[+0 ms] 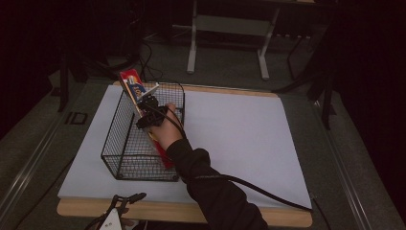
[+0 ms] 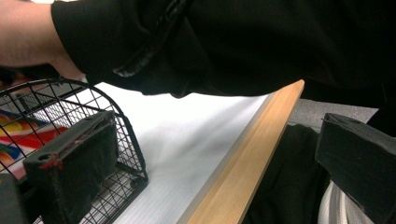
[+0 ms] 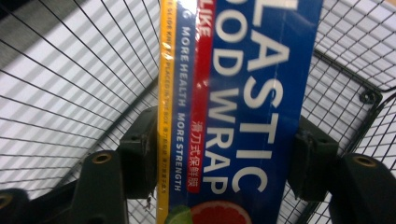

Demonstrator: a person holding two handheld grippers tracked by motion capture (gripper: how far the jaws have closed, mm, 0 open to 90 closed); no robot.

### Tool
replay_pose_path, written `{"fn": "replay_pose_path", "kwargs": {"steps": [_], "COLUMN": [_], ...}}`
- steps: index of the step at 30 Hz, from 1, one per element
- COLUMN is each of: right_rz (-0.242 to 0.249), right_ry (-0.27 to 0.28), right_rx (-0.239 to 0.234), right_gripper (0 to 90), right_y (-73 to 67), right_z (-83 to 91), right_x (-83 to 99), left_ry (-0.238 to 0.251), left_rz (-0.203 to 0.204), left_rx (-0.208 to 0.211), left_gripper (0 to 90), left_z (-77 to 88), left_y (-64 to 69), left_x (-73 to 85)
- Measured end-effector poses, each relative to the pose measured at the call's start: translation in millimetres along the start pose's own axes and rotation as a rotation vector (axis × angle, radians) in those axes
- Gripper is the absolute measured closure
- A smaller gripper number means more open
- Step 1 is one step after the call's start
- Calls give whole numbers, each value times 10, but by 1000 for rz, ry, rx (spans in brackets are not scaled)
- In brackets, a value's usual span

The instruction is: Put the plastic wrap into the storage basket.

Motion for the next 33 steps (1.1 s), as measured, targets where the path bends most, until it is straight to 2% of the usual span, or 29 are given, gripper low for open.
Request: {"fn": "replay_pose_path", "kwargs": {"steps": [2,5,9,12,14,17,22,24,27,29,33], "right_rz": [-5,-20,-10,-16,1,11,38,61,92,100,122], "right_ry": [3,12,12,25,19,40,63,88,116,140,151], "right_rx": [11,-1,1,-32,-53,-105,-142,-178,-187,-220,-185], "right_gripper": [364,360,349,279,193,159,140,140,137,123,132], "right_y": [27,61,63,61,53,56,95,128,185,205,283], "right_z": [-9,-23,-25,8,35,120,202,296,411,505,666], "right_x": [12,19,17,2,-1,10,54,87,125,146,203], "left_ry": [-1,-3,-6,-7,-10,-11,-15,-19,-27,-31,-31], "left_rz": [1,1,2,1,2,2,2,2,2,2,5], "left_rx": [1,2,3,4,6,8,8,8,8,8,9], "left_gripper": [1,1,1,1,1,1,1,1,1,1,1], "left_z": [-2,-6,-7,-7,-10,-13,-20,-28,-36,-44,-54], "left_y": [2,3,4,6,8,11,9,8,7,7,3], "left_x": [2,4,8,8,13,16,21,27,37,44,42]}}
Point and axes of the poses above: each handheld gripper's, and its own axes: z roughly backward along the jaws, x roughly out of its underside, y roughly to its right, the point moved 7 cm from there along -z, roughly forward along the jaws
